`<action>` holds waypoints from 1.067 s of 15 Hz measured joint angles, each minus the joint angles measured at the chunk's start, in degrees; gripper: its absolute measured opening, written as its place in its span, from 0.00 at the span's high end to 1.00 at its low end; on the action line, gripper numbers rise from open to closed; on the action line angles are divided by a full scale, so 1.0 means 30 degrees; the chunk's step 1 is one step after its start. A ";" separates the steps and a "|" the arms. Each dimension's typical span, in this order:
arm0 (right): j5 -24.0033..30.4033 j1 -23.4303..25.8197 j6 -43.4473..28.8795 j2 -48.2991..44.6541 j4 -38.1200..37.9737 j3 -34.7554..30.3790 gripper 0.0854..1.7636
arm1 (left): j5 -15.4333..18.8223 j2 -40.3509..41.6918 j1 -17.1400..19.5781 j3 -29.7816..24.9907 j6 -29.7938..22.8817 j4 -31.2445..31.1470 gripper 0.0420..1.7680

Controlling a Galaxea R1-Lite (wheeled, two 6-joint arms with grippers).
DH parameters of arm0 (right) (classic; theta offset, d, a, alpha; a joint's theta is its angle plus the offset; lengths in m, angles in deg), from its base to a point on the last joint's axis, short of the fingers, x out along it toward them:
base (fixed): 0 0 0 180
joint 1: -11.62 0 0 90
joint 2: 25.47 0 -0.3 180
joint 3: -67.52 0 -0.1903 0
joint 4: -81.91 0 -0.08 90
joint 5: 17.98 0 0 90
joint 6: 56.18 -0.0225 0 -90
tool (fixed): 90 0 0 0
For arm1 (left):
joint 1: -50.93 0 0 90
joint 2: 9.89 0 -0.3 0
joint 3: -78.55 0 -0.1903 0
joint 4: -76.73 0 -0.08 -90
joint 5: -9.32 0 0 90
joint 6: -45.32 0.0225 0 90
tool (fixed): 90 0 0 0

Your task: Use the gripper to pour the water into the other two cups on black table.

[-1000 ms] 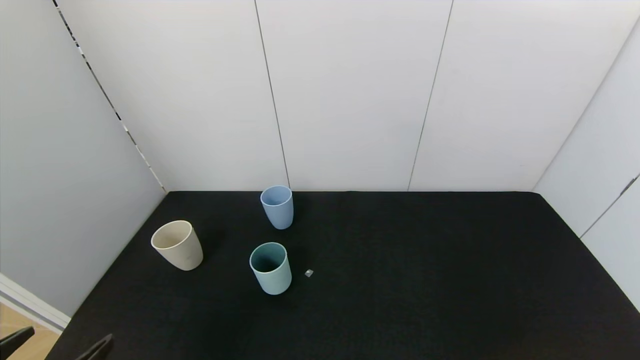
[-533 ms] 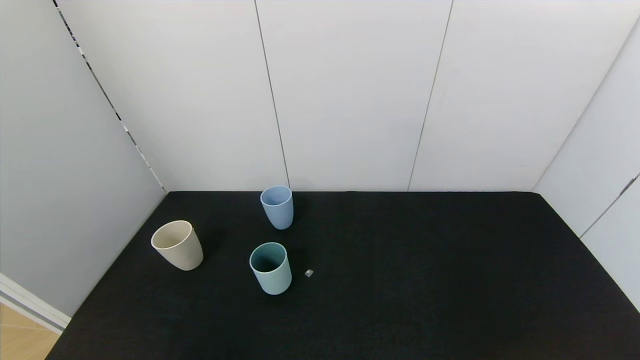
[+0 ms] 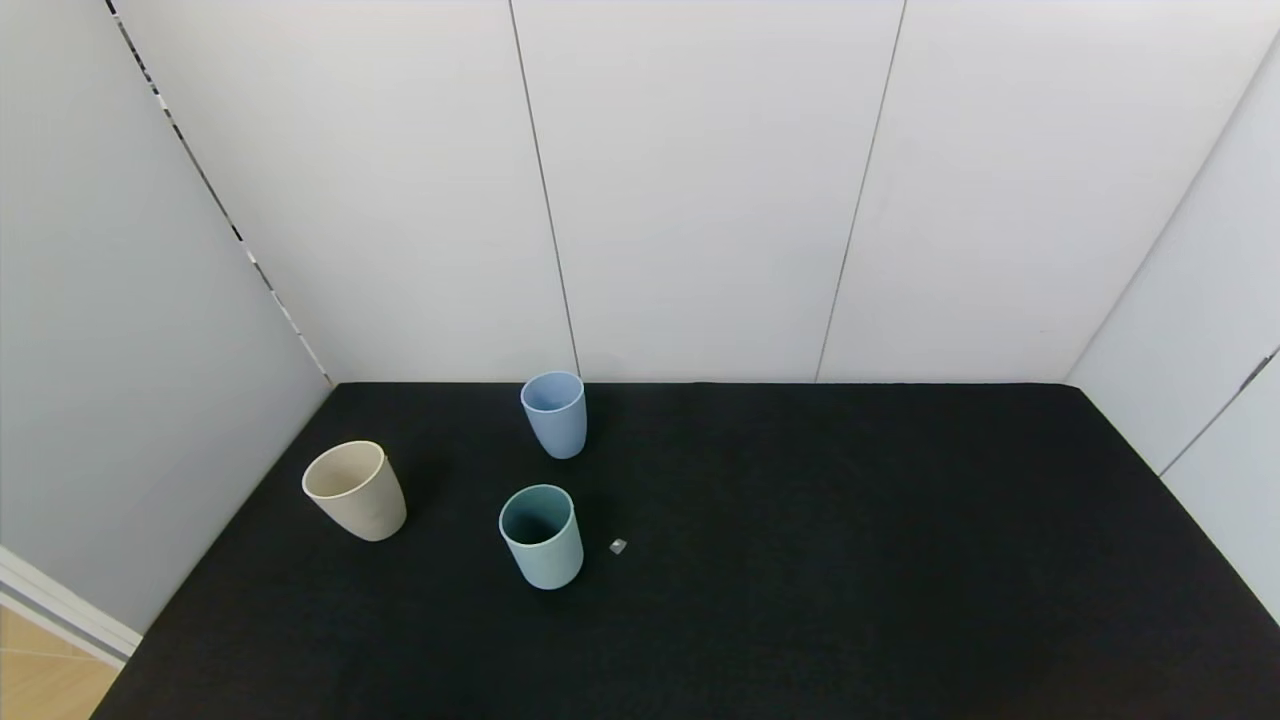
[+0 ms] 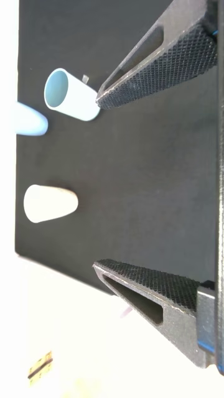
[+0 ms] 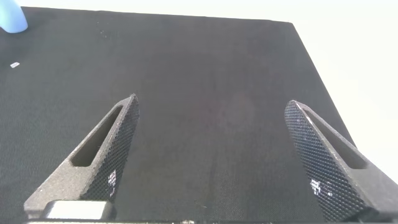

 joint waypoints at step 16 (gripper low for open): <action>0.0008 0.0000 0.0000 0.0000 0.0000 0.0000 0.03 | 0.0008 0.4027 -0.1191 -0.2434 0.2215 -0.0748 0.03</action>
